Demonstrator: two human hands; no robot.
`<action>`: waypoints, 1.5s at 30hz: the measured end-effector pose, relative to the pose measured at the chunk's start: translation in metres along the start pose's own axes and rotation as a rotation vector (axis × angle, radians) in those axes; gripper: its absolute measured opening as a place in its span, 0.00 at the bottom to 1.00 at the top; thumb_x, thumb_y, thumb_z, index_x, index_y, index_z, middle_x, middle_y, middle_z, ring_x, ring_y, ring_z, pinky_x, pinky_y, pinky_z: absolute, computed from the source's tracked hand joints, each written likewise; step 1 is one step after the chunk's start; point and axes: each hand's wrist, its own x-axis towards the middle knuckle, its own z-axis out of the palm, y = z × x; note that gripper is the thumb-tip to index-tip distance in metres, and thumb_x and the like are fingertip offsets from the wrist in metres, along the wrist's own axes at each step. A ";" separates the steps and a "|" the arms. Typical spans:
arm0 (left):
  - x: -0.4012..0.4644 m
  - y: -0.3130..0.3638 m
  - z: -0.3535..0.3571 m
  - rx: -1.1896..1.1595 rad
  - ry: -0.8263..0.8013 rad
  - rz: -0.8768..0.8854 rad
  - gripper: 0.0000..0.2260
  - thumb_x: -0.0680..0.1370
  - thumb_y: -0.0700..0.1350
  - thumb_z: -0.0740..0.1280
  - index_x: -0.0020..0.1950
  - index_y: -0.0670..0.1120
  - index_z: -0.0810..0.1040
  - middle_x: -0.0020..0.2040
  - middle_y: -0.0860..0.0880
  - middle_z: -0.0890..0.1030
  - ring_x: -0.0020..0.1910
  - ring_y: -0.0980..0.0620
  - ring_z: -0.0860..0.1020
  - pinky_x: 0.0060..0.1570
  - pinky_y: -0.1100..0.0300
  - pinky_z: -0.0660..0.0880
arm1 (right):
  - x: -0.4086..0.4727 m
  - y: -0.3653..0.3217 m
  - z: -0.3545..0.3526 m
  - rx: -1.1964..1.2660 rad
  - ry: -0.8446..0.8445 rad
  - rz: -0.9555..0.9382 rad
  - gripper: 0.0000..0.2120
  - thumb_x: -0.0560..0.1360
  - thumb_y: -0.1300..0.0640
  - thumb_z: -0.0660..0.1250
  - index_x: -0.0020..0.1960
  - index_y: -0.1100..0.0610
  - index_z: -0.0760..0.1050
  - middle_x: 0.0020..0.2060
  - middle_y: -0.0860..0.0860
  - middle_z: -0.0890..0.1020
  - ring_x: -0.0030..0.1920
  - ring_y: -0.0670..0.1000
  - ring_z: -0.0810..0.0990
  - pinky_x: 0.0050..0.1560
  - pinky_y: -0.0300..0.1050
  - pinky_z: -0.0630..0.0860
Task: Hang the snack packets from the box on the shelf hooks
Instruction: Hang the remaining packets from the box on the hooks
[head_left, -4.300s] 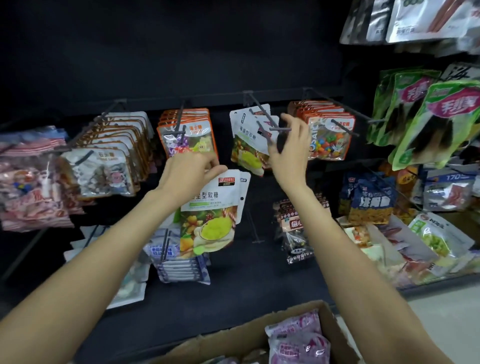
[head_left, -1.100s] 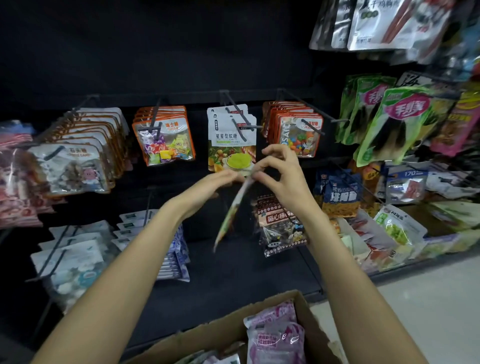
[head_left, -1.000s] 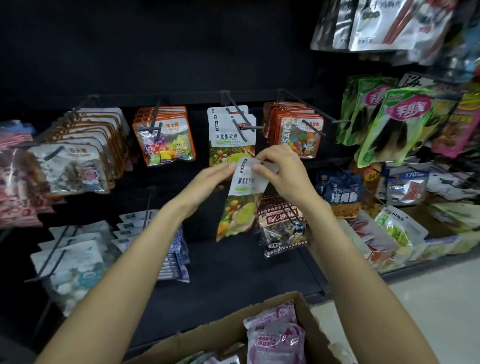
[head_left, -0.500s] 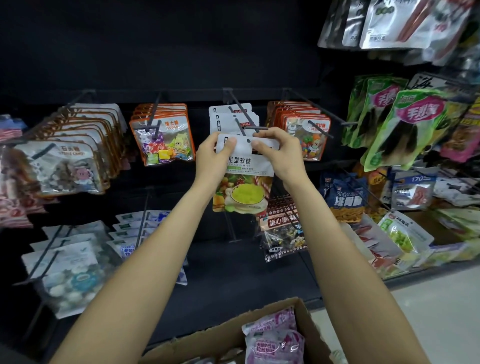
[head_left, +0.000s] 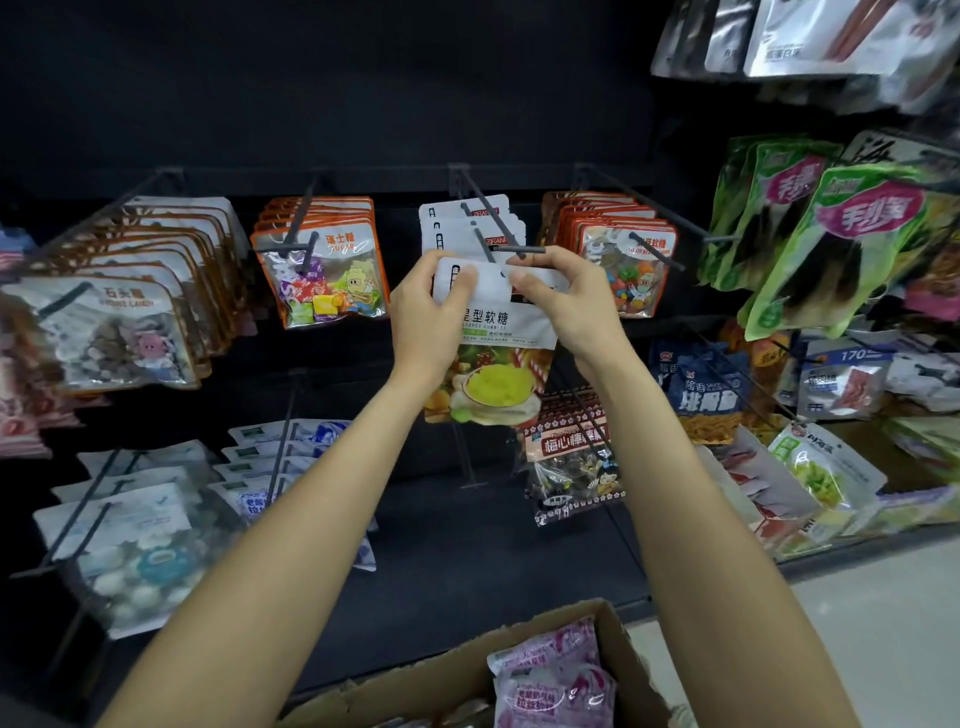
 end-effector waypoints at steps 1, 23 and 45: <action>0.000 -0.002 0.000 -0.008 -0.008 -0.022 0.03 0.78 0.44 0.65 0.47 0.45 0.75 0.43 0.53 0.79 0.46 0.52 0.79 0.45 0.55 0.76 | 0.000 0.000 -0.001 -0.026 -0.021 -0.003 0.03 0.76 0.60 0.68 0.49 0.55 0.78 0.46 0.42 0.80 0.48 0.36 0.77 0.50 0.29 0.72; 0.017 -0.033 -0.018 0.793 -0.063 0.404 0.18 0.75 0.41 0.65 0.64 0.43 0.73 0.62 0.46 0.74 0.64 0.46 0.69 0.63 0.55 0.66 | 0.002 0.065 0.036 -1.093 -0.163 -0.137 0.29 0.78 0.52 0.63 0.76 0.51 0.58 0.76 0.53 0.57 0.77 0.57 0.50 0.74 0.60 0.49; -0.357 -0.197 -0.129 1.010 -0.723 -0.560 0.23 0.76 0.45 0.67 0.70 0.44 0.69 0.67 0.42 0.70 0.64 0.40 0.66 0.63 0.49 0.66 | -0.382 0.234 0.033 -0.726 -0.747 0.639 0.14 0.77 0.60 0.65 0.62 0.56 0.76 0.59 0.56 0.79 0.59 0.58 0.77 0.57 0.51 0.74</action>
